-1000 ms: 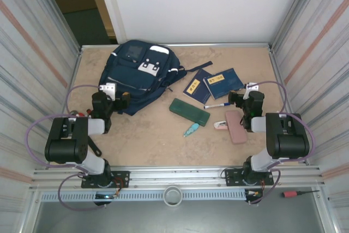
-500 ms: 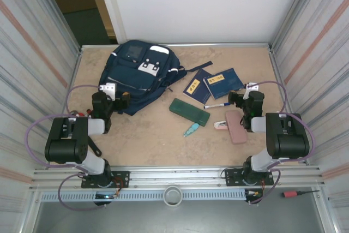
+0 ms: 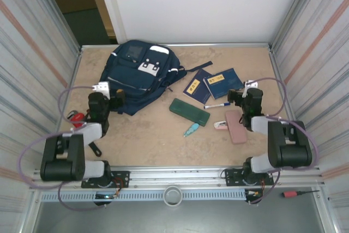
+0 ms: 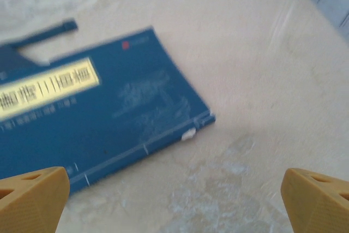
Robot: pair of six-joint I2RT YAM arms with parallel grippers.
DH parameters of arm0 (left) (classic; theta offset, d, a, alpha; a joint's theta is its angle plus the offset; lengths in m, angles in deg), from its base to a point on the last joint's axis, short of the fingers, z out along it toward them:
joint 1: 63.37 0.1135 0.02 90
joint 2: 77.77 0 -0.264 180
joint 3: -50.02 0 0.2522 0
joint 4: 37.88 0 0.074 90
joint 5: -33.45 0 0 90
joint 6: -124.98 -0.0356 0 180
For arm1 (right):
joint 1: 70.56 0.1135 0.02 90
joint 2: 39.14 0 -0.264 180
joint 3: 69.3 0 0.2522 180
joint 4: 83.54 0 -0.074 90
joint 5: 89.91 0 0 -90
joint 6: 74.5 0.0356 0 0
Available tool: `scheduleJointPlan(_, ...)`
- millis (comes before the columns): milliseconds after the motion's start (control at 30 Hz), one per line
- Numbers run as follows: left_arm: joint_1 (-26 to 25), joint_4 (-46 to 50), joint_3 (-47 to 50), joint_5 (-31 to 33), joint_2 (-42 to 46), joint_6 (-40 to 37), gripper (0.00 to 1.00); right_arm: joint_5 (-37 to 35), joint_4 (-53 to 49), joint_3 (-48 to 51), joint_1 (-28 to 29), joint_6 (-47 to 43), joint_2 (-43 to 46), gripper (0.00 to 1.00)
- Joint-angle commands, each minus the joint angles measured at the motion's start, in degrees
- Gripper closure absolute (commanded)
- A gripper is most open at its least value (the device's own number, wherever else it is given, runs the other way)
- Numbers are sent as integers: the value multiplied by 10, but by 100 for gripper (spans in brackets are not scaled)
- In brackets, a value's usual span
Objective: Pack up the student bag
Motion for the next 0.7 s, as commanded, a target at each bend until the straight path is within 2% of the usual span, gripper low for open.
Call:
scheduleJointPlan(0,38,167,-38,77,93,137,1,-66,-71,-4,-6,63,96,1)
scheduleJointPlan(67,63,218,-49,29,128,172,1,-90,-109,4,-9,97,160,1)
scheduleJointPlan(167,64,230,-45,-52,164,196,1,-133,-234,-21,-13,172,245,1)
scheduleJointPlan(233,55,228,-48,-107,166,228,1,-87,-289,-43,-14,195,273,1)
scheduleJointPlan(300,16,243,-71,-140,147,233,1,-21,-332,-69,0,208,277,1)
scheduleJointPlan(400,-80,318,-141,-86,94,181,1,29,-375,-112,54,209,245,1)
scheduleJointPlan(500,-165,391,-232,-12,8,115,1,15,-421,-167,127,194,184,1)
scheduleJointPlan(567,-199,438,-294,21,-58,82,1,5,-436,-198,162,184,144,1)
scheduleJointPlan(667,-222,500,-388,32,-150,44,4,2,-440,-225,187,180,100,1)
